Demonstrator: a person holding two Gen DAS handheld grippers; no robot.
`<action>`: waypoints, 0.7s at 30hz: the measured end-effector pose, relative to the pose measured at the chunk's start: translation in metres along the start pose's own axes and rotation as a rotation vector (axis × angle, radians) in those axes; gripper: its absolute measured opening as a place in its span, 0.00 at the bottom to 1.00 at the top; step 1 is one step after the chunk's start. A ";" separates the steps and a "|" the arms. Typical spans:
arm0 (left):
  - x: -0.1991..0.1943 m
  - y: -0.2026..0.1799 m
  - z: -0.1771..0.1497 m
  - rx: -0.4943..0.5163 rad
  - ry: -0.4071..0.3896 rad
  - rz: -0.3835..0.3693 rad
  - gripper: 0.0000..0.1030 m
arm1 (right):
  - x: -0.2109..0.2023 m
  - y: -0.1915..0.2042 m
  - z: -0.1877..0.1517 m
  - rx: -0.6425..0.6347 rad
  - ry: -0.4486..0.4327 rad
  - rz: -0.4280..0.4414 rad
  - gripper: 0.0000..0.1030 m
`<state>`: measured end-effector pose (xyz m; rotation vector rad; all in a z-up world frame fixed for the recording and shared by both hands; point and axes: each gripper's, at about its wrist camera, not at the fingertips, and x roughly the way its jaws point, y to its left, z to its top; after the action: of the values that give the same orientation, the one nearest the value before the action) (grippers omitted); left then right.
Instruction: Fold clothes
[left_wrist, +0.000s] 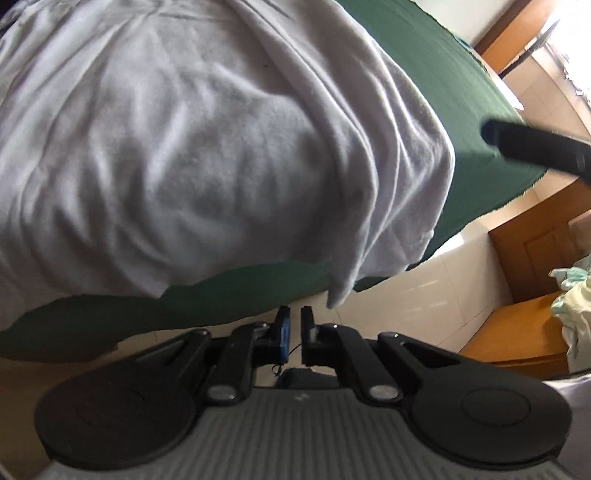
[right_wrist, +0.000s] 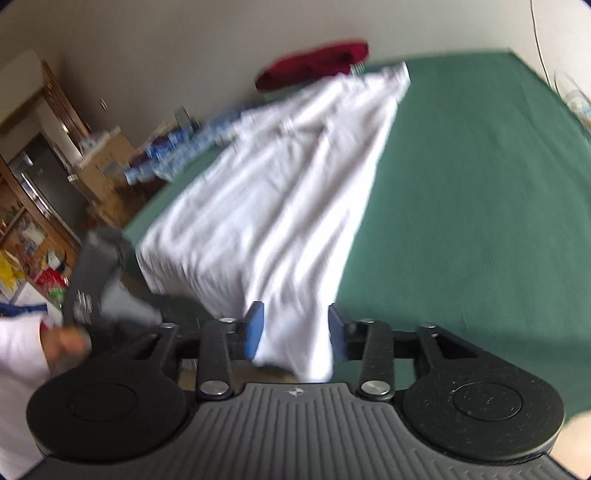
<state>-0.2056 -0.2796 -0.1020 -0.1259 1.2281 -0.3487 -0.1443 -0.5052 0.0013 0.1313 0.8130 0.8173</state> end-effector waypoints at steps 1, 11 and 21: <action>0.001 -0.003 -0.002 0.015 0.013 0.010 0.00 | 0.007 0.006 0.006 -0.010 -0.031 0.004 0.43; -0.063 -0.014 -0.020 0.026 -0.170 0.159 0.40 | 0.056 0.004 0.017 -0.006 -0.006 -0.034 0.08; -0.081 0.000 -0.027 -0.121 -0.213 0.290 0.59 | 0.045 -0.001 -0.001 0.049 -0.066 0.028 0.19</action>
<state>-0.2541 -0.2503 -0.0381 -0.0854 1.0379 -0.0075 -0.1258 -0.4748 -0.0265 0.2130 0.7704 0.8158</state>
